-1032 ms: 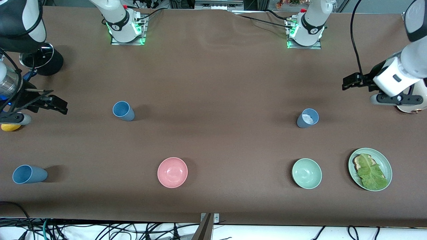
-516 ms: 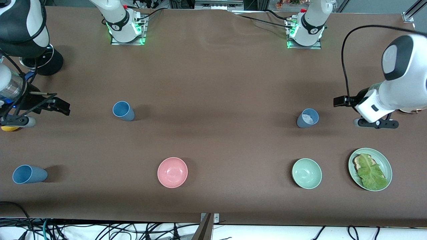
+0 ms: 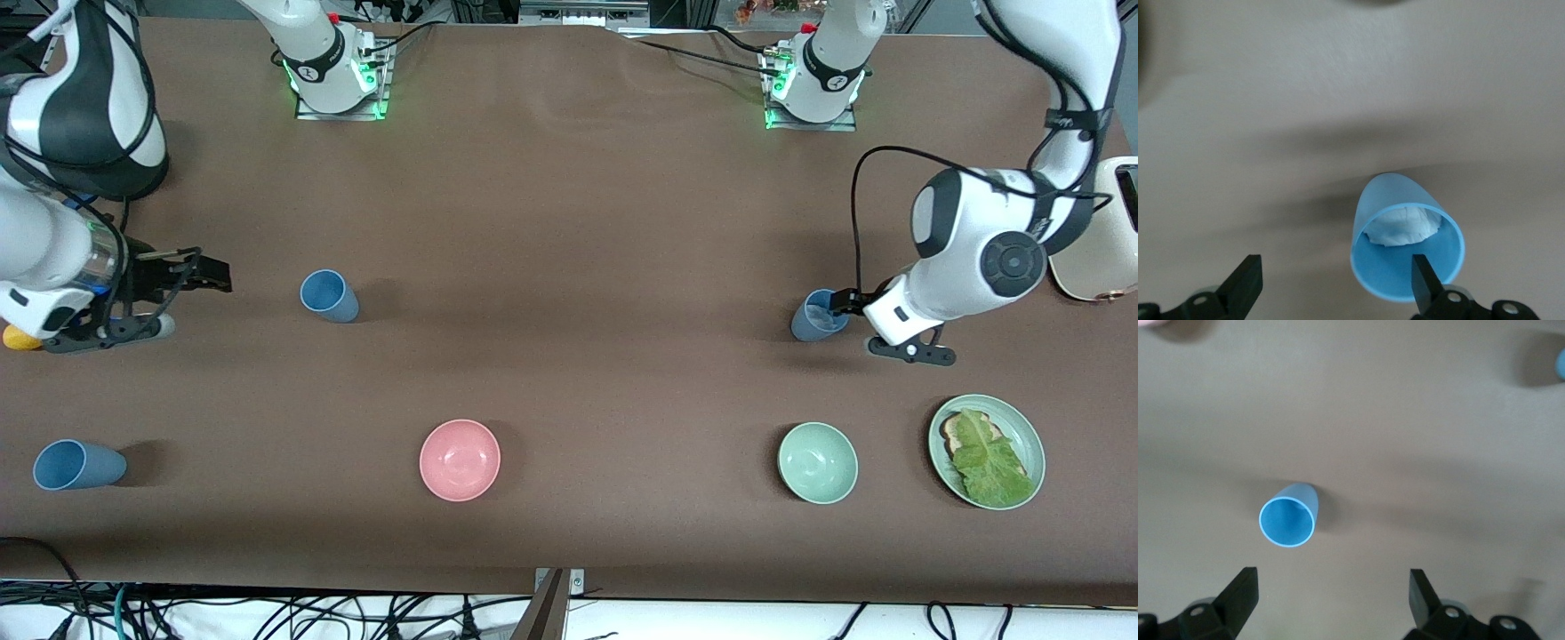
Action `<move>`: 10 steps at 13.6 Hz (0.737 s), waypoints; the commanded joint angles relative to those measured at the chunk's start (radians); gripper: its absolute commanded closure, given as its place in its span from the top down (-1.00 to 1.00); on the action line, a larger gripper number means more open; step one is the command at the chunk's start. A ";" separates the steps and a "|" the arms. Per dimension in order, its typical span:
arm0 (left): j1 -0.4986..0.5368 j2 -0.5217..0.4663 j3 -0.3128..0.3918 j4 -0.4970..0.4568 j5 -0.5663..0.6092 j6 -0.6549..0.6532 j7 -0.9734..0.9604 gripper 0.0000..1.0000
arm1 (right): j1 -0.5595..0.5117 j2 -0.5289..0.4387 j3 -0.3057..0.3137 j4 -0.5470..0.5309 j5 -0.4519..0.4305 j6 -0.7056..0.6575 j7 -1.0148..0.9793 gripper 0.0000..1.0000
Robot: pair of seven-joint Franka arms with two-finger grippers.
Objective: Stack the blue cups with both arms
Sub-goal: 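Reach the blue cup with the left gripper while the right gripper reaches another, then grasp a blue cup with each gripper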
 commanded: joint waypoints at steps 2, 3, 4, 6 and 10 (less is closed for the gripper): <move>-0.004 0.040 0.001 -0.014 0.022 0.026 0.033 0.02 | 0.014 -0.007 0.008 -0.158 0.011 0.139 -0.019 1.00; -0.005 0.058 0.001 -0.007 0.022 0.027 0.033 -0.30 | 0.014 -0.006 0.008 -0.213 0.011 0.213 -0.019 1.00; -0.005 0.065 0.001 -0.002 0.021 0.027 0.033 -0.80 | 0.014 -0.006 0.008 -0.261 0.011 0.267 -0.017 1.00; -0.010 0.068 0.001 0.009 0.021 0.021 0.036 -1.00 | 0.014 -0.003 0.010 -0.348 0.011 0.357 -0.019 1.00; -0.037 0.048 -0.022 0.033 0.007 -0.020 0.027 -1.00 | 0.014 0.020 0.010 -0.441 0.011 0.488 -0.016 1.00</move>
